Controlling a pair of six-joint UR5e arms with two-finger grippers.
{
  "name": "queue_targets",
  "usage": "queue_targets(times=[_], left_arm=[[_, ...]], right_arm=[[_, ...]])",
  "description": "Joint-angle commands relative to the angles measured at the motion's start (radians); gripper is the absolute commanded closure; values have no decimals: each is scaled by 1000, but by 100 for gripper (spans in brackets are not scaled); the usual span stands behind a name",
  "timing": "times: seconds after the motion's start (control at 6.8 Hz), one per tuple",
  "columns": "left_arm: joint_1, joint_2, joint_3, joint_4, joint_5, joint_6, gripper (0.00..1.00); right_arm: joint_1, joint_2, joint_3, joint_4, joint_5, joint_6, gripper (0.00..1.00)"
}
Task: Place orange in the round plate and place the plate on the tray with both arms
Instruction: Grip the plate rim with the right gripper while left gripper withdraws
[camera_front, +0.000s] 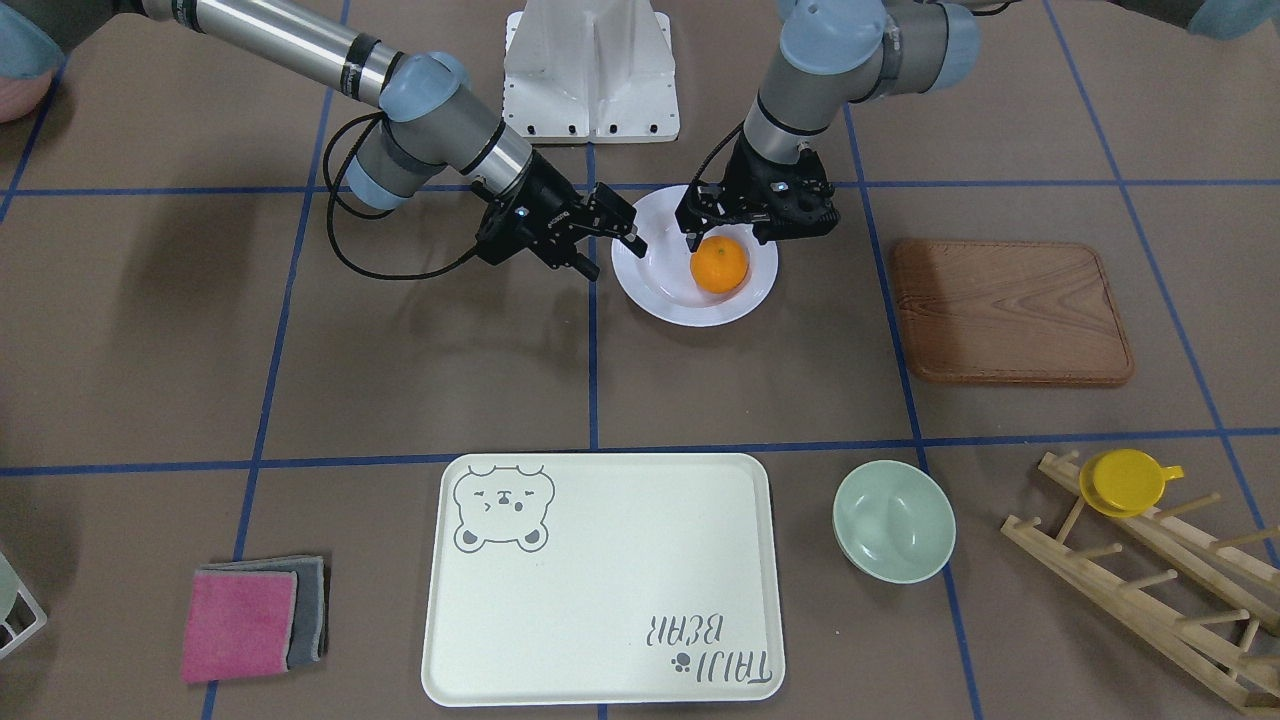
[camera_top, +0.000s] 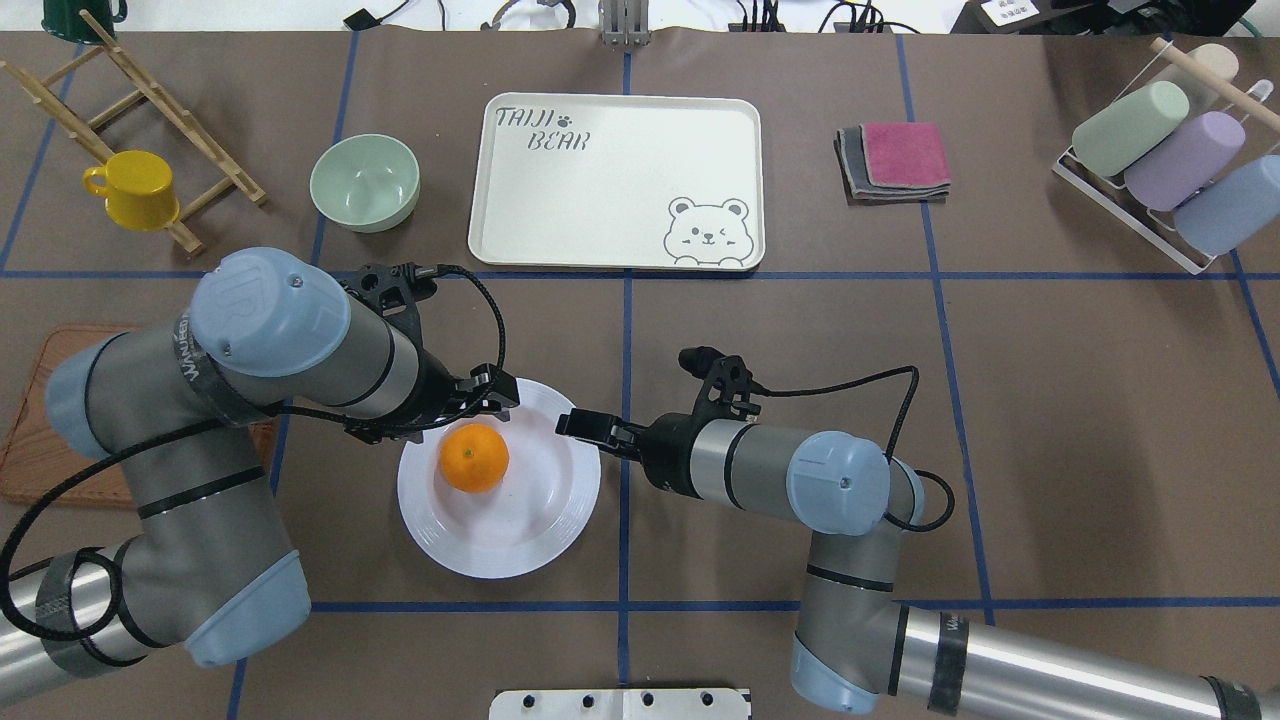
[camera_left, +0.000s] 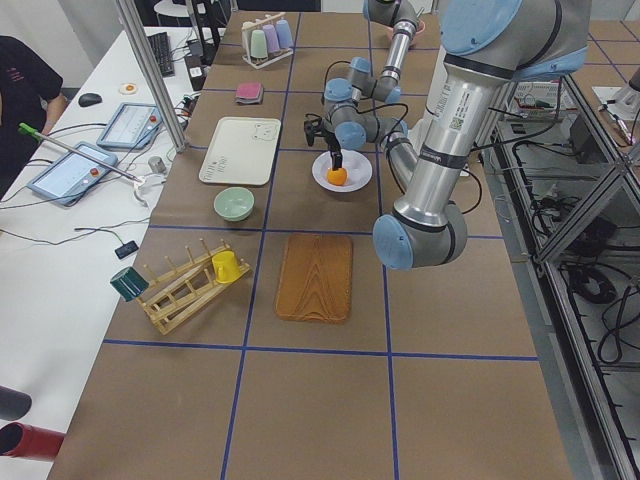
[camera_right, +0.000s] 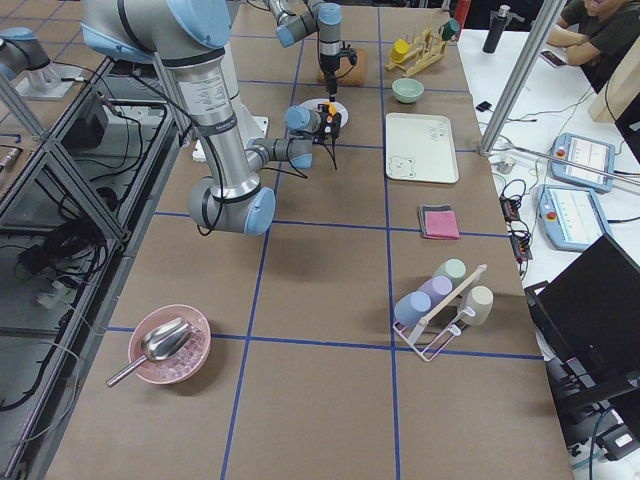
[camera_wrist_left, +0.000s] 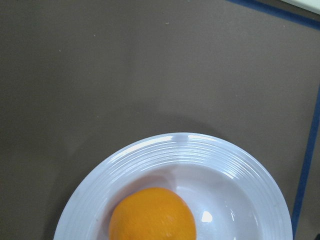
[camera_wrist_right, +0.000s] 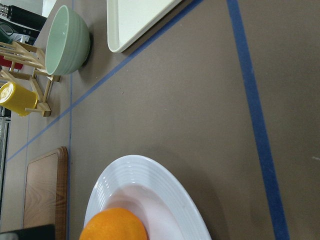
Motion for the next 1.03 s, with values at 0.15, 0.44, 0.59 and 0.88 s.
queue_targets(times=[0.15, 0.44, 0.59, 0.88], left_arm=[[-26, 48, -55, 2, -9, 7, 2], [-43, 57, -58, 4, -24, 33, 2], [-76, 71, -69, 16, -55, 71, 2], [-96, 77, -69, 16, -71, 90, 2]], right_arm=[[-12, 54, -58, 1, 0, 1, 6], [-13, 54, -50, 7, 12, 4, 53], [-13, 54, -43, 10, 22, 7, 85], [-10, 52, -18, 59, 25, 16, 100]])
